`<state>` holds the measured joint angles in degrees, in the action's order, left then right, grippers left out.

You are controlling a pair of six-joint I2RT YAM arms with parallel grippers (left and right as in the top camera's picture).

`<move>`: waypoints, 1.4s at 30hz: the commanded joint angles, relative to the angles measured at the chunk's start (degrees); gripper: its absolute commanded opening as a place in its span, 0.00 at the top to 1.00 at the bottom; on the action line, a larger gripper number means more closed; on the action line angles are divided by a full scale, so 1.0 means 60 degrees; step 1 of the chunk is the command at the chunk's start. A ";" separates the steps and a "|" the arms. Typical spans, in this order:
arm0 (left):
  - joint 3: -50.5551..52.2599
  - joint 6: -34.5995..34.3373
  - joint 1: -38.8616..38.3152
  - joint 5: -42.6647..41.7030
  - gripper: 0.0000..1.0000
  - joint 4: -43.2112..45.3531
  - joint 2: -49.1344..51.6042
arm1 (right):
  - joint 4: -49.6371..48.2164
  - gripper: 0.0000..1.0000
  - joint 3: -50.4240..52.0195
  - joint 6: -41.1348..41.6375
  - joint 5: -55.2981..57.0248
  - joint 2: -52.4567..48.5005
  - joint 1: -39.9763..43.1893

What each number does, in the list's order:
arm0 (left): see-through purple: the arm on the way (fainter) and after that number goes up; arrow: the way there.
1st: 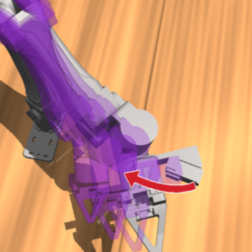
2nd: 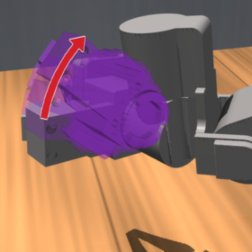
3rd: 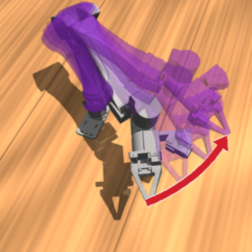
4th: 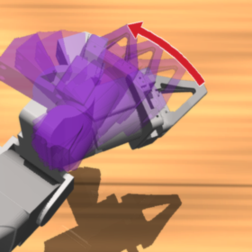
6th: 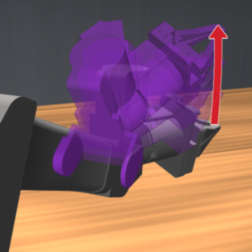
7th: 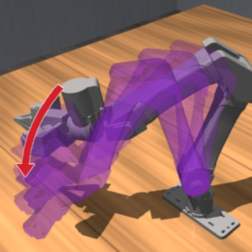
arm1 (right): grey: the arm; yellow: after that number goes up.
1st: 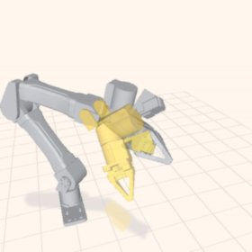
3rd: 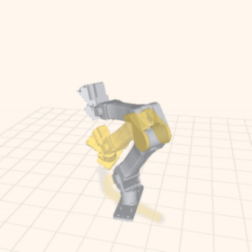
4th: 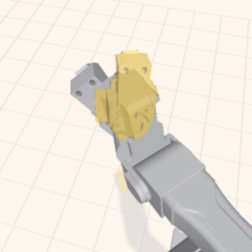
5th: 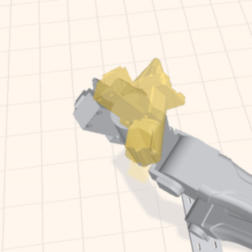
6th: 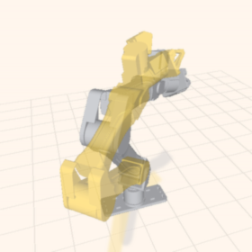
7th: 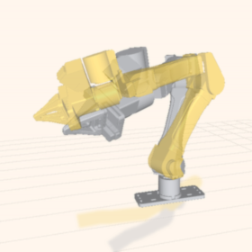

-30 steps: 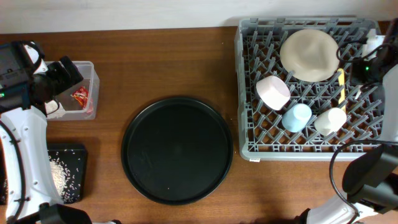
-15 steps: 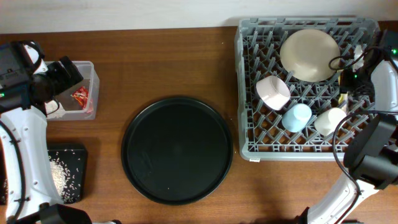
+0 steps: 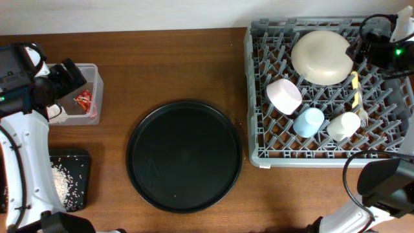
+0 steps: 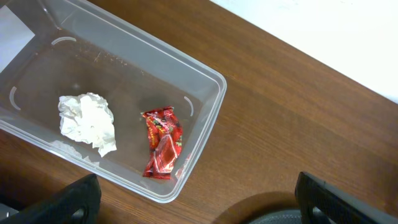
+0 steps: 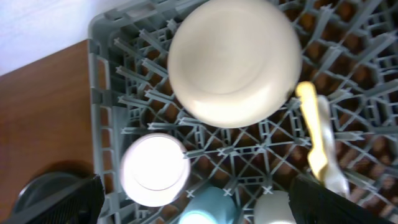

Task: Sort waste into correct bins and load items into the dishwasher rack
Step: 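Carry the white fork to the rack beside the knife and lower it, then open the right gripper and withdraw it from the rack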

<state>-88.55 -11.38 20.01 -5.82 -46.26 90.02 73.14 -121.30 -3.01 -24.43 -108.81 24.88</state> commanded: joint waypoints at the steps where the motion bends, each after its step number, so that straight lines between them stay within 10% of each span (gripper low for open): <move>1: -0.0036 -0.0015 0.0022 -0.0066 0.01 0.0015 0.0011 | 0.0029 0.02 -0.0018 0.0160 -0.0568 -0.0087 0.0044; 25: -0.0036 -0.0015 0.0022 -0.0066 0.01 0.0015 0.0011 | 0.0029 0.02 -0.0018 0.0160 -0.0568 0.0222 0.0025; 42: -0.0036 -0.0015 0.0022 -0.0066 0.01 0.0015 0.0011 | 0.0178 0.02 0.0022 0.0051 -0.0393 1.0415 -0.4925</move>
<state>-88.55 -11.38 20.01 -5.85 -46.19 90.02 73.69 -121.60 -1.98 -28.01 -52.99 -3.14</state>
